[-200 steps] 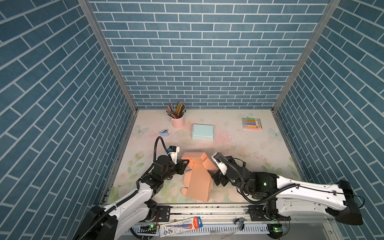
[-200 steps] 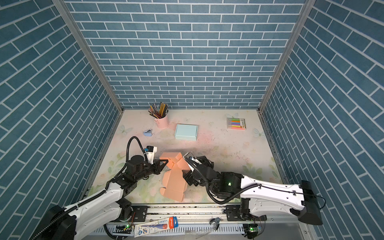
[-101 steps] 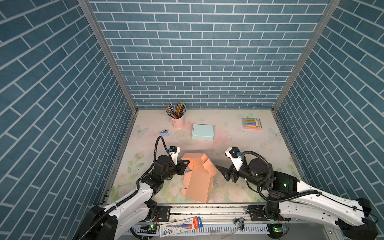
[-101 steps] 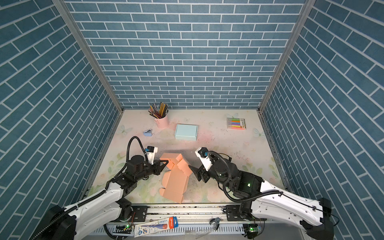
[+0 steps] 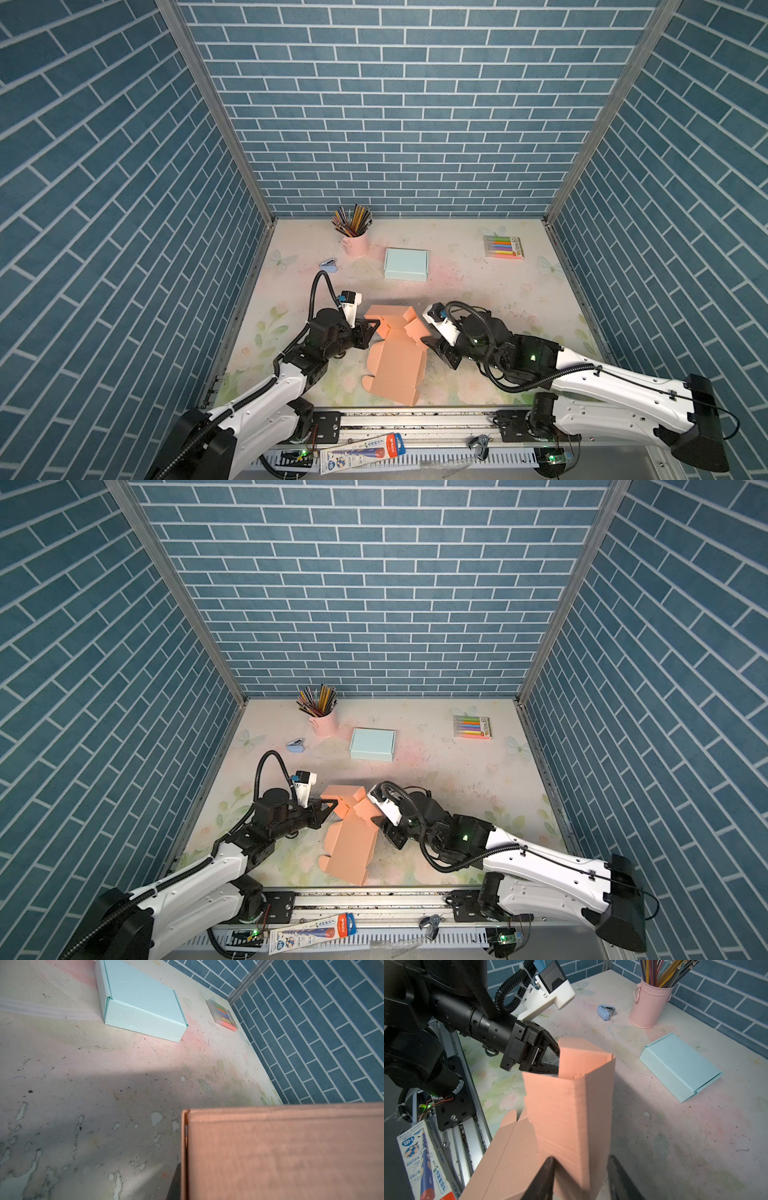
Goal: Fold the paper box
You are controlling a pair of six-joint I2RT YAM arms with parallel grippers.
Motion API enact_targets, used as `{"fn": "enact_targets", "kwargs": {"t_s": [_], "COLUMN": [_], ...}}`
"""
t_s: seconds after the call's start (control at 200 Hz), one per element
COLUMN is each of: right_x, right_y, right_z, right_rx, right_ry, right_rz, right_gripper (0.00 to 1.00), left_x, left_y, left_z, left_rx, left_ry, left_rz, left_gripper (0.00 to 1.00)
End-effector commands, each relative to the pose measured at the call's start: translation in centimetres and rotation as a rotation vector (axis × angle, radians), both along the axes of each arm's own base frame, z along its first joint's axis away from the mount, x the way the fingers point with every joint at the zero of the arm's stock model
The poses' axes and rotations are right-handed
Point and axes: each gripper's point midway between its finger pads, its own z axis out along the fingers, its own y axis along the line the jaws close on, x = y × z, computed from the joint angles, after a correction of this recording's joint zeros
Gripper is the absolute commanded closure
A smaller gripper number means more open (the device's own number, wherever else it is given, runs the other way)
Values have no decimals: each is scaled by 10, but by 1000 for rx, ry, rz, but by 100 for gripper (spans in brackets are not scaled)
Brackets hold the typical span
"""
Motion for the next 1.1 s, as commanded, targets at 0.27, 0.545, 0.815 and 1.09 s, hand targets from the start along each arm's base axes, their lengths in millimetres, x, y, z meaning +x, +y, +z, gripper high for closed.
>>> {"fn": "enact_targets", "kwargs": {"t_s": [0.27,0.545,0.815,1.09], "right_x": [19,29,39,48], "right_y": [10,19,24,21], "right_z": [9,-5,-10,-14], "right_rx": [-15,-85,-193,-295], "right_ry": [-21,-35,-109,-172], "right_rz": [-93,-221,-370,-495], "right_gripper": [64,58,54,57], "left_x": [5,5,7,8], "left_y": [-3,-1,3,5], "left_z": [10,12,9,10], "left_rx": [-14,-24,-30,-39], "left_ry": [-25,-25,-15,-19], "left_rz": [1,19,62,95], "left_gripper": [93,93,93,93]}}
